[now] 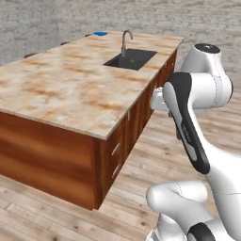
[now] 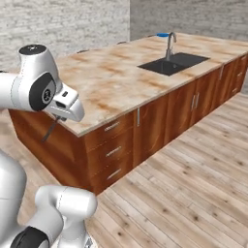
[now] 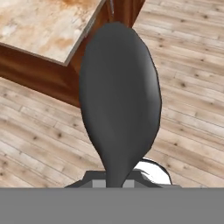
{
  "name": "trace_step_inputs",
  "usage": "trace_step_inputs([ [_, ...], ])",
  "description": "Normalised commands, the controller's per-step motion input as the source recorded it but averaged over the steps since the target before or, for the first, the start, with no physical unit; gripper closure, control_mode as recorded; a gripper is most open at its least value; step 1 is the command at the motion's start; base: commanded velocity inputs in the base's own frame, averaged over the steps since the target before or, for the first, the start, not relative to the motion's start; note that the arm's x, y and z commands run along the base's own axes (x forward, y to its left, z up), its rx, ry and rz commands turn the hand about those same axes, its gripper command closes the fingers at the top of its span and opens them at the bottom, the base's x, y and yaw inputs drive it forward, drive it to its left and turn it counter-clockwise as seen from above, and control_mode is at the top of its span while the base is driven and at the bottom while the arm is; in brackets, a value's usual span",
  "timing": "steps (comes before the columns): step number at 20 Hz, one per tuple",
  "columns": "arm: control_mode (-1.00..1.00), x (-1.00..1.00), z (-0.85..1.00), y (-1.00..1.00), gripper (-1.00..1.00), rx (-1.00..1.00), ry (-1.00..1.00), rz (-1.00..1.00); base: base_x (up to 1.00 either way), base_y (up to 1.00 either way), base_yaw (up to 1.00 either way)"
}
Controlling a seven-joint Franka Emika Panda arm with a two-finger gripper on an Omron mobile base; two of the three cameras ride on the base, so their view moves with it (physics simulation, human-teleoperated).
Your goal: Take the fork and place it on the left side of the plate. Then take the spoon and place it on the right side of the plate. Make sure they're directly next to the plate.
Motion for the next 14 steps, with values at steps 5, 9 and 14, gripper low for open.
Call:
trace_step_inputs([
  [5, 1.00, 0.00, 0.00, 0.00, 1.00, 0.00, 0.00, 0.00, -0.01, 1.00, -0.30],
  [9, 1.00, 0.00, 0.00, 0.00, 1.00, 0.00, 0.00, 0.00, 0.08, 1.00, -0.31],
  [14, 1.00, 0.00, 0.00, 0.00, 1.00, 0.00, 0.00, 0.00, 0.04, 1.00, -0.31],
])
